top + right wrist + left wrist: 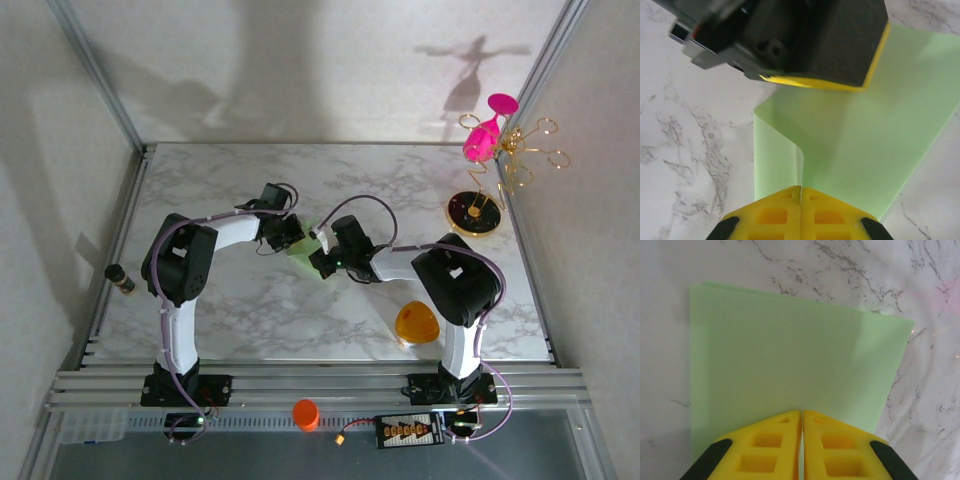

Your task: Fold a paper plane with a square sheet of paper (pick it up from the middle)

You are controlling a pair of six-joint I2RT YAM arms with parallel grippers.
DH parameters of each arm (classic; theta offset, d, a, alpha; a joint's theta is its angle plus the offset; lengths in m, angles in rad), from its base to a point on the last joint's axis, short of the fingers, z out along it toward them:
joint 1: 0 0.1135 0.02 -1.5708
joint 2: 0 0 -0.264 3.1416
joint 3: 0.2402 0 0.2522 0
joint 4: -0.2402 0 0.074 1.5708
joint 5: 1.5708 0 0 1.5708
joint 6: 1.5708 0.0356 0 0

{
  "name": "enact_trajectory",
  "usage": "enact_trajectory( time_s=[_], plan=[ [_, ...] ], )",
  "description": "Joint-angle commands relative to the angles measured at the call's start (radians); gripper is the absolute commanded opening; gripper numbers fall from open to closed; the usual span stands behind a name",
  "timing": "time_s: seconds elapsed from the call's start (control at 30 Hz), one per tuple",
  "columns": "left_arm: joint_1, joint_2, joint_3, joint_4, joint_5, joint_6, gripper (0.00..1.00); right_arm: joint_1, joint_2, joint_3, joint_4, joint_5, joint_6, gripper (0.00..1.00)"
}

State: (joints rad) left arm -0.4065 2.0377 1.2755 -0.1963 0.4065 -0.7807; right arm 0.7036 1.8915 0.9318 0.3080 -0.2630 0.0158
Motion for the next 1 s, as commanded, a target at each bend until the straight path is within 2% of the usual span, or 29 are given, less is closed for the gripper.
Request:
enact_trajectory(
  time_s=[0.0, 0.3, 0.97],
  plan=[
    [-0.015, 0.042, 0.0, -0.064, -0.011, 0.017, 0.11, -0.004, 0.015, 0.032, -0.03, 0.039, 0.015, 0.04],
    [-0.017, 0.048, -0.002, -0.061, -0.005, 0.024, 0.1, -0.004, 0.03, 0.046, -0.058, 0.1, 0.019, 0.04],
    [-0.022, 0.05, -0.002, -0.06, 0.002, 0.027, 0.1, -0.004, 0.044, 0.056, -0.081, 0.137, 0.023, 0.04]
  ],
)
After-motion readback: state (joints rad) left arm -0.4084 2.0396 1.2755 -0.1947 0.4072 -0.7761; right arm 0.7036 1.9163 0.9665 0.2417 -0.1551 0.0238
